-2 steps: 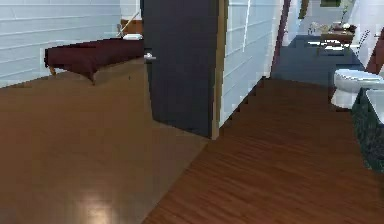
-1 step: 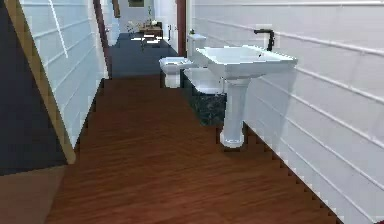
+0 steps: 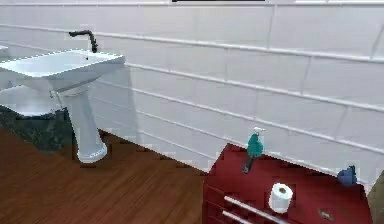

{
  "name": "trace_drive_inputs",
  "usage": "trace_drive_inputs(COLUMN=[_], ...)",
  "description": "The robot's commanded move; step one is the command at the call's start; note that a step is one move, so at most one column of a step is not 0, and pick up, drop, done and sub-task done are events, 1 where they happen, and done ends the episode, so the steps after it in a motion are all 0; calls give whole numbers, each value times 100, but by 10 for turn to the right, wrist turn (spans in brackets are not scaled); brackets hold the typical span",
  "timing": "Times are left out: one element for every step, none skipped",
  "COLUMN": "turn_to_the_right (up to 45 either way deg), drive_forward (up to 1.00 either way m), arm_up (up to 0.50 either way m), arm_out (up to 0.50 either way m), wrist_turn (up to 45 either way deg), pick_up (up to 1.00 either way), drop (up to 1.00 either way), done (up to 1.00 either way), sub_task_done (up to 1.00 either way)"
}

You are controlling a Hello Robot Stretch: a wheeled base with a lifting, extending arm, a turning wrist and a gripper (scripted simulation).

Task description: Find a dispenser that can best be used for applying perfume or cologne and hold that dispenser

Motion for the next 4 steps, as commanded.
trace_drive_inputs(turn_to_the_right=[270,0,-450,-450], drive_forward=[0,25,0,0], arm_up=[0,0,0,0], arm_out=[0,0,0,0], wrist_turn=[0,0,0,0], pick_up=[0,0,0,0], drop=[0,0,0,0], done=[0,0,0,0], sub_task_done=[0,0,0,0])
